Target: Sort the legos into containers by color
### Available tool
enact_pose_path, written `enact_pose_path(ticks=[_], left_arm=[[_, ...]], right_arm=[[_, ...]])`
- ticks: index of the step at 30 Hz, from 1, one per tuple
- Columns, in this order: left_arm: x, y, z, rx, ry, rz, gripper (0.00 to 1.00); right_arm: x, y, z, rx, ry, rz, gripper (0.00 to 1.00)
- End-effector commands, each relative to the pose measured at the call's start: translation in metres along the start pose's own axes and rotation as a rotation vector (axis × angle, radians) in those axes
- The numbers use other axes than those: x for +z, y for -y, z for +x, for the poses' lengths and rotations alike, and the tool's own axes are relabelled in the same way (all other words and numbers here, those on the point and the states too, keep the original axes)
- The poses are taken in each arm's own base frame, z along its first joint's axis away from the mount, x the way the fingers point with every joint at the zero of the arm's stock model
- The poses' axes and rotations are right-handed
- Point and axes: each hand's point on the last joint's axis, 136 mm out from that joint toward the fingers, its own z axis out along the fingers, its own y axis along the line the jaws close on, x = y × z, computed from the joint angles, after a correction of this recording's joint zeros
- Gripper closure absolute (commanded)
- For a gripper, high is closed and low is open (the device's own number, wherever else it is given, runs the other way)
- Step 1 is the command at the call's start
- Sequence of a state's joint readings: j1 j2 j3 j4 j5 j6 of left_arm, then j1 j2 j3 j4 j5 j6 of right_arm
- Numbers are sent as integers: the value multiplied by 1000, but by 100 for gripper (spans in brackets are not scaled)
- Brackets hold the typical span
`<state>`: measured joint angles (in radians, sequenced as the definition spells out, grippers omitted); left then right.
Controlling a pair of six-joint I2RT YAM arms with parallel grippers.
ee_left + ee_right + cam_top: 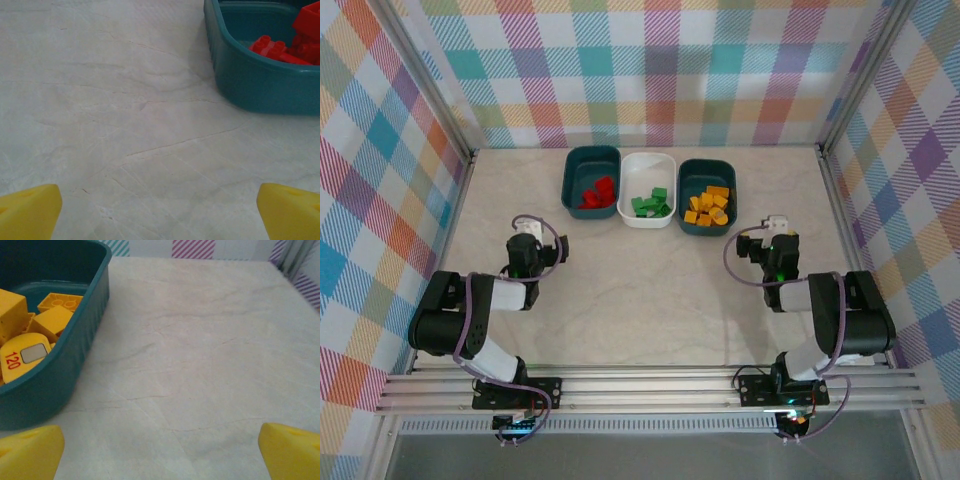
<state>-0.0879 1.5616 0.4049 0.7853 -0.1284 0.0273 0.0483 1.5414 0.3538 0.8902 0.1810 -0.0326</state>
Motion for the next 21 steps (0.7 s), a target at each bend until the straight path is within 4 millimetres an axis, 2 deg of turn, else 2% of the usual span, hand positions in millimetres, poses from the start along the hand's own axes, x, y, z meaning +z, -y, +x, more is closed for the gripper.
enact_pose_path(ticks=[1, 21], left_arm=[[3, 0, -11, -12, 27, 28, 0], [3, 1, -11, -10, 29, 29, 0]], right_arm=[[6, -7, -14, 80, 9, -82, 0], [5, -13, -15, 61, 12, -114, 0]])
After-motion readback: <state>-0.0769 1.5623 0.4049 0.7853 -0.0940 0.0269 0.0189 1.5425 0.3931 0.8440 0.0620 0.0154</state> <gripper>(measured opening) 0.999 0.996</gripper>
